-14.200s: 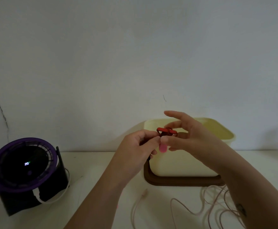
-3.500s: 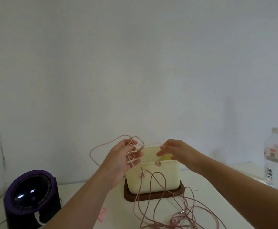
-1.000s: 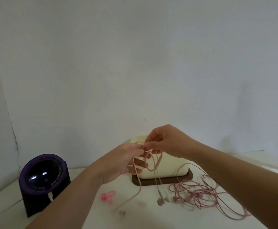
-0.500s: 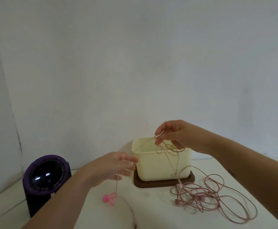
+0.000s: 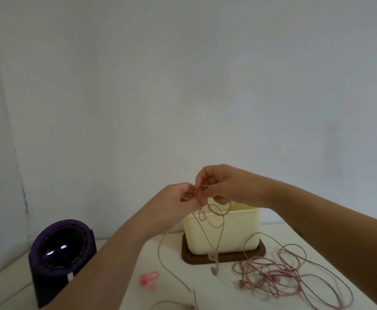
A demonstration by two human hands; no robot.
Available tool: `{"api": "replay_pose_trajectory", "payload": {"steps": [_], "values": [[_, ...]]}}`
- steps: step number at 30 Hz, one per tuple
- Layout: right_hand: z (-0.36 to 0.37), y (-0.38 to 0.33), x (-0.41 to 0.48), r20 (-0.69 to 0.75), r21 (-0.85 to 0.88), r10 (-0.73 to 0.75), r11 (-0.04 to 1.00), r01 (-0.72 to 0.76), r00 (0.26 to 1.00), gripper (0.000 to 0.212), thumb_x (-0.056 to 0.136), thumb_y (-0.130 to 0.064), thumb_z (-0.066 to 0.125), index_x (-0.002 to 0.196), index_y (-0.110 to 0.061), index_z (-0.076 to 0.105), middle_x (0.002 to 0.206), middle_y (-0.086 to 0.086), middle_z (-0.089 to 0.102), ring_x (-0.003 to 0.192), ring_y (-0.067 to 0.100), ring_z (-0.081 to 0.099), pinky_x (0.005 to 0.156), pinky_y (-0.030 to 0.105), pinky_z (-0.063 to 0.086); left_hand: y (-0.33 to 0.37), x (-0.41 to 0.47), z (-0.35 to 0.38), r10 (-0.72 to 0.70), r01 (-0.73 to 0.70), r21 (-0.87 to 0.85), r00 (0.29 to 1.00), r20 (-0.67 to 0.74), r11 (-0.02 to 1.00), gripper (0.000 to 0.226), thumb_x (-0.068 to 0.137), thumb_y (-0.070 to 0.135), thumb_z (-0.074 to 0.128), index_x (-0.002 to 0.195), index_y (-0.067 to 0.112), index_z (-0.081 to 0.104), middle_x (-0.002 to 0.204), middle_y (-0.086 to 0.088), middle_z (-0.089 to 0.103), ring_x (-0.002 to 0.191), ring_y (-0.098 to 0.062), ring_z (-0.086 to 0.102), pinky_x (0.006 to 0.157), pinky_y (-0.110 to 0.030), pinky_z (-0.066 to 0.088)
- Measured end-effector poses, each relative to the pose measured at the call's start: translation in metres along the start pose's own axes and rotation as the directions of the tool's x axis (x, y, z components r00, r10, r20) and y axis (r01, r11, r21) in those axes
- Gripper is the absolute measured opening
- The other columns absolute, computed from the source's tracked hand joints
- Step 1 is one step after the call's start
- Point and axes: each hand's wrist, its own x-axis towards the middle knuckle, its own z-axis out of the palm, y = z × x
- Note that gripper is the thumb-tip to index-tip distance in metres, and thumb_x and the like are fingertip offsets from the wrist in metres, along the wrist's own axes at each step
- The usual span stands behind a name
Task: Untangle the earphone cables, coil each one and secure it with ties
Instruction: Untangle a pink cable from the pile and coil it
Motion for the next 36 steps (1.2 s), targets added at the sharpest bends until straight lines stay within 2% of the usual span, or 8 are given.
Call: {"api": "replay_pose_trajectory", "payload": {"steps": [8,11,14,19,24,27,32,36], "values": [[-0.007,0.024,0.004,-0.389,-0.109,0.029,0.991,-0.078,0.921,0.012,0.085,-0.008,0.064,0.094,-0.016,0.062,0.081,-0.003,0.067,0.051,0.002,0.058,0.054,0.015,0.047,0.001,-0.002,0.008,-0.015,-0.014,-0.098,0.958,-0.288,0.995,0.019,0.095,0.018,0.052,0.088,0.024,0.069,0.071,0.009,0.071,0.054,-0.007,0.06,0.065,-0.023,0.051],[0.001,0.043,0.009,-0.588,-0.087,-0.001,0.994,-0.062,0.809,0.009,0.087,-0.01,0.063,0.093,-0.016,0.063,0.086,-0.001,0.066,0.047,0.001,0.058,0.049,0.011,0.042,0.0,-0.006,0.014,-0.058,0.01,-0.159,0.952,-0.301,0.987,0.02,0.094,0.018,0.053,0.084,0.024,0.069,0.083,0.004,0.073,0.069,-0.012,0.069,0.073,-0.024,0.052],[0.003,0.053,0.011,-0.662,0.234,0.161,0.972,-0.002,0.732,0.013,0.089,-0.005,0.059,0.101,-0.008,0.063,0.086,0.003,0.067,0.053,0.006,0.059,0.06,0.016,0.049,-0.005,-0.009,0.009,-0.134,0.047,-0.261,0.936,-0.326,0.964,0.019,0.092,0.022,0.057,0.082,0.027,0.073,0.094,0.011,0.072,0.093,-0.006,0.065,0.084,-0.026,0.047],[0.011,0.055,0.015,-0.501,0.696,0.383,0.711,0.098,0.776,0.015,0.096,-0.005,0.047,0.104,-0.006,0.059,0.078,0.006,0.067,0.074,0.016,0.057,0.075,0.029,0.051,-0.008,-0.009,0.004,-0.254,-0.083,-0.808,0.926,-0.279,0.584,0.026,0.094,0.013,0.046,0.077,0.014,0.065,0.076,0.002,0.067,0.092,-0.015,0.062,0.089,-0.034,0.046],[0.004,0.056,0.014,-0.493,0.829,0.455,0.503,0.243,0.741,0.015,0.095,0.001,0.043,0.097,-0.004,0.057,0.065,0.006,0.056,0.063,0.018,0.054,0.071,0.031,0.051,-0.023,-0.01,-0.011,-0.31,-0.303,-0.92,0.875,-0.372,0.248,0.017,0.093,0.013,0.048,0.08,0.011,0.059,0.049,0.006,0.038,0.047,-0.006,0.047,0.076,-0.03,0.057],[-0.006,0.064,0.01,-0.522,0.81,0.503,0.545,0.216,0.689,0.01,0.095,-0.008,0.05,0.093,-0.007,0.059,0.051,-0.001,0.04,0.044,0.011,0.038,0.056,0.025,0.041,-0.035,-0.014,-0.026,-0.302,-0.267,-0.872,0.862,-0.406,0.409,0.017,0.095,0.016,0.049,0.088,0.012,0.064,0.051,0.008,0.031,0.038,-0.004,0.03,0.045,-0.015,0.044],[-0.02,0.078,0.0,-0.434,0.784,0.545,0.621,0.003,0.717,0.04,0.092,-0.048,0.051,0.091,-0.009,0.061,0.045,-0.006,0.028,0.035,0.008,0.022,0.05,0.024,0.024,-0.051,-0.017,-0.039,-0.21,-0.115,-0.538,0.838,-0.504,0.835,0.018,0.096,0.015,0.051,0.099,0.01,0.067,0.053,0.005,0.038,0.04,-0.005,0.023,0.038,-0.016,0.024],[-0.021,0.084,-0.002,-0.391,0.747,0.545,0.659,-0.09,0.742,0.046,0.086,-0.055,0.055,0.092,-0.009,0.062,0.046,-0.006,0.025,0.037,0.008,0.02,0.048,0.024,0.022,-0.053,-0.019,-0.043,-0.268,-0.116,-0.62,0.829,-0.491,0.776,0.017,0.097,0.014,0.049,0.098,0.01,0.065,0.044,0.015,0.041,0.037,-0.003,0.024,0.037,-0.015,0.024]]}}
